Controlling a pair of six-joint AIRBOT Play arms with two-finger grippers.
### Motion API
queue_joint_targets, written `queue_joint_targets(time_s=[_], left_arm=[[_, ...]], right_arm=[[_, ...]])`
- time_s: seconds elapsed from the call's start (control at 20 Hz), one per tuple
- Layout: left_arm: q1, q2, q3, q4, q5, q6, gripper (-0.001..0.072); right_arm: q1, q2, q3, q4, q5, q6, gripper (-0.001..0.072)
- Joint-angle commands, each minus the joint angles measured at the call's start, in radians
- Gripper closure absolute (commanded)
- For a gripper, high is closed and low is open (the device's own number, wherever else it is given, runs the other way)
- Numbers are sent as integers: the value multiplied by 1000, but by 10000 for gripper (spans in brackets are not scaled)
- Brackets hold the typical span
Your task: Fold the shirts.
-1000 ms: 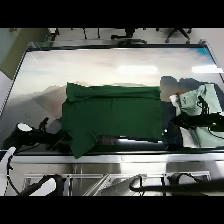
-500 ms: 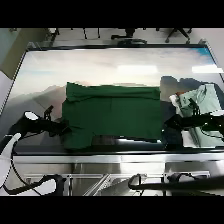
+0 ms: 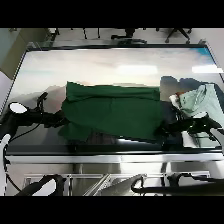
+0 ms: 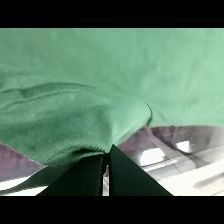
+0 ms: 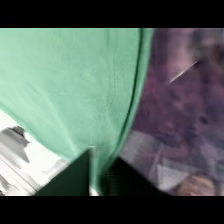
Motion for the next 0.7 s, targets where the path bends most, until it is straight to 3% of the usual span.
queue_joint_targets(time_s=[0.0, 0.1, 0.25, 0.4, 0.55, 0.65], left_arm=[[1, 82, -40, 32, -37, 2, 690], [1, 150, -69, 100, -98, -14, 691], [2, 272, -149, 230, -192, -106, 691], [2, 390, -270, 240, -196, -115, 691], [2, 450, -332, 238, -142, -114, 691], [1, 429, -277, 229, -87, -114, 691]], right_arm=[[63, 21, -6, 60, 21, 0, 699], [40, 77, -5, 24, 69, 38, 697], [-10, 208, -5, -187, 116, 227, 697], [-15, 331, -9, -364, 155, 379, 697], [-14, 391, -10, -321, 171, 349, 697], [-14, 393, 2, -192, 114, 249, 697]])
